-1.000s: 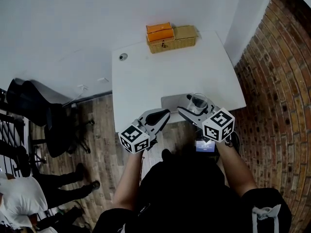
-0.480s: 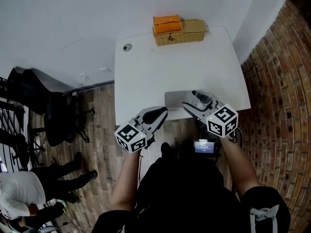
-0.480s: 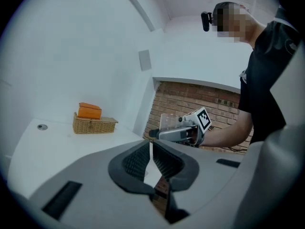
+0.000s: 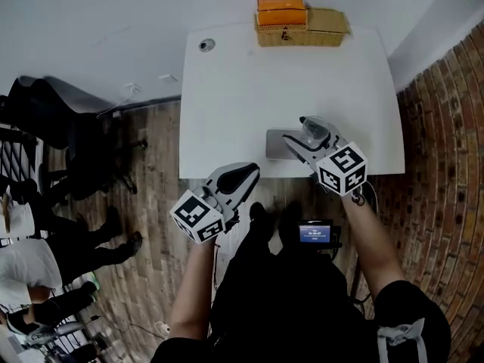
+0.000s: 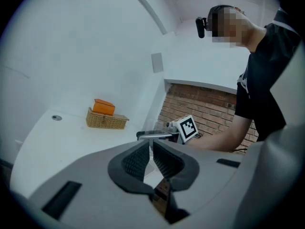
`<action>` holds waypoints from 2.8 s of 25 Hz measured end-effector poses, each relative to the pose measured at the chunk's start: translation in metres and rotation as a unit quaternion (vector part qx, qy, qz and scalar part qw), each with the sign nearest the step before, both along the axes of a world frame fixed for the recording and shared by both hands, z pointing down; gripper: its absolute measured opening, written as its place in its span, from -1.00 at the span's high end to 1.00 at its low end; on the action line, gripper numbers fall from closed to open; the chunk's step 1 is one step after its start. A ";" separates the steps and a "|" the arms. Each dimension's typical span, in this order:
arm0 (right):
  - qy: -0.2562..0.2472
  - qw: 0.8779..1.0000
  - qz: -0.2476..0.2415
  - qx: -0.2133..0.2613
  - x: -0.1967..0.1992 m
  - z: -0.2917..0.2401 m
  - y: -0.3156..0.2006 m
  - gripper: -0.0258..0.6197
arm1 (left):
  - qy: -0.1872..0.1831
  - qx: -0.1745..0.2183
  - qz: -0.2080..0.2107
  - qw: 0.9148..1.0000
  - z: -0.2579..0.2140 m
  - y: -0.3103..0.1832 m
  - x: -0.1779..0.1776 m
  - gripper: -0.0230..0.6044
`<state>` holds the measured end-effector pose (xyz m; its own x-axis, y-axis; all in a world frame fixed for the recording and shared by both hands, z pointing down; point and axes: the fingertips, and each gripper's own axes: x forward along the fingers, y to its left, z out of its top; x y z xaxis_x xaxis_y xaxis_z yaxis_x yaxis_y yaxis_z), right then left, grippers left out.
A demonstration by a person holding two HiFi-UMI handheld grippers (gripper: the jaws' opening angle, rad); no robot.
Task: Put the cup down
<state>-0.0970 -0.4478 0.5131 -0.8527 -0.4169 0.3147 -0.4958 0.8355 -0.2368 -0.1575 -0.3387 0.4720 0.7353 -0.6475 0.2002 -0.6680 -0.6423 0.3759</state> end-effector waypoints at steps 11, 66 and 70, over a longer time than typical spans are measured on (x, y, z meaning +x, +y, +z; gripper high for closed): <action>0.026 0.999 -0.025 0.020 -0.062 0.060 -0.008 0.07 | -0.005 -0.021 -0.051 0.998 0.009 0.023 -0.027 0.88; 0.128 0.988 0.031 0.074 0.015 0.079 0.050 0.04 | 0.011 0.010 -0.036 0.999 -0.002 0.053 -0.022 0.88; 0.096 0.991 0.070 0.059 0.034 0.059 0.052 0.04 | 0.009 0.014 -0.022 1.000 -0.003 0.049 -0.015 0.88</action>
